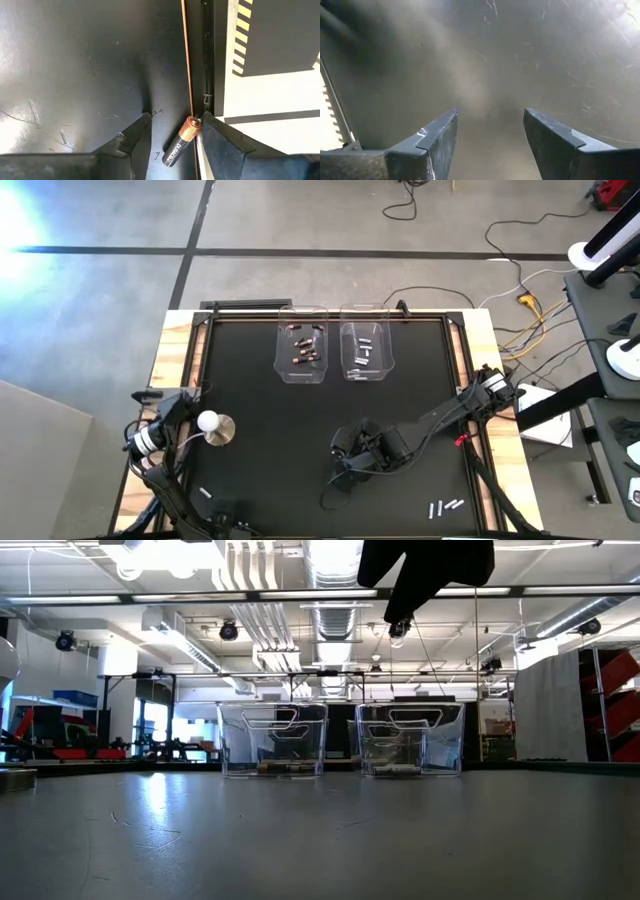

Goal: Sort batteries
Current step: Put the black battery into the left transparent bin

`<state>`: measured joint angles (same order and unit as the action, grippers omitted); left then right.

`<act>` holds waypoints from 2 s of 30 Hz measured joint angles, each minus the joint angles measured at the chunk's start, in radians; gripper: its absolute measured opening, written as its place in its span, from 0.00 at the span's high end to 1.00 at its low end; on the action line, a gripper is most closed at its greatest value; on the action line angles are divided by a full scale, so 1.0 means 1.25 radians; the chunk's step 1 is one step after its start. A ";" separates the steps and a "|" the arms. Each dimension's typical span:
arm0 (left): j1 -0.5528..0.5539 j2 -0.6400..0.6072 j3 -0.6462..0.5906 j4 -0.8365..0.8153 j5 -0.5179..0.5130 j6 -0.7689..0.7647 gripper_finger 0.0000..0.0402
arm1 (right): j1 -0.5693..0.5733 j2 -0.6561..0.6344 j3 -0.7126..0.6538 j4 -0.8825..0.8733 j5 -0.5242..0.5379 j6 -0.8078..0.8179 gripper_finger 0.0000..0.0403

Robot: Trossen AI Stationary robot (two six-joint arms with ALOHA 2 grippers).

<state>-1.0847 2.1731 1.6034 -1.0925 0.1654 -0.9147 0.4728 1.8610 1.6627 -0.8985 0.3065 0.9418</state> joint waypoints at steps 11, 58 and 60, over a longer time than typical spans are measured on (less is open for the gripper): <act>-0.001 -0.002 -0.002 -0.025 -0.044 0.040 0.92 | 0.000 0.000 0.000 0.017 -0.001 0.008 0.46; 0.490 -0.495 -0.007 0.000 -0.273 0.394 0.97 | 0.175 -0.016 0.526 -0.383 0.072 -0.133 0.46; 0.578 -0.520 -0.006 0.024 -0.272 0.429 0.97 | 0.196 -0.013 0.507 -0.383 0.108 -0.126 0.46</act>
<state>-0.3623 1.5226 1.5955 -1.0629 -0.1749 -0.3788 0.7183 1.8446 2.2969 -1.3769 0.4410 0.7849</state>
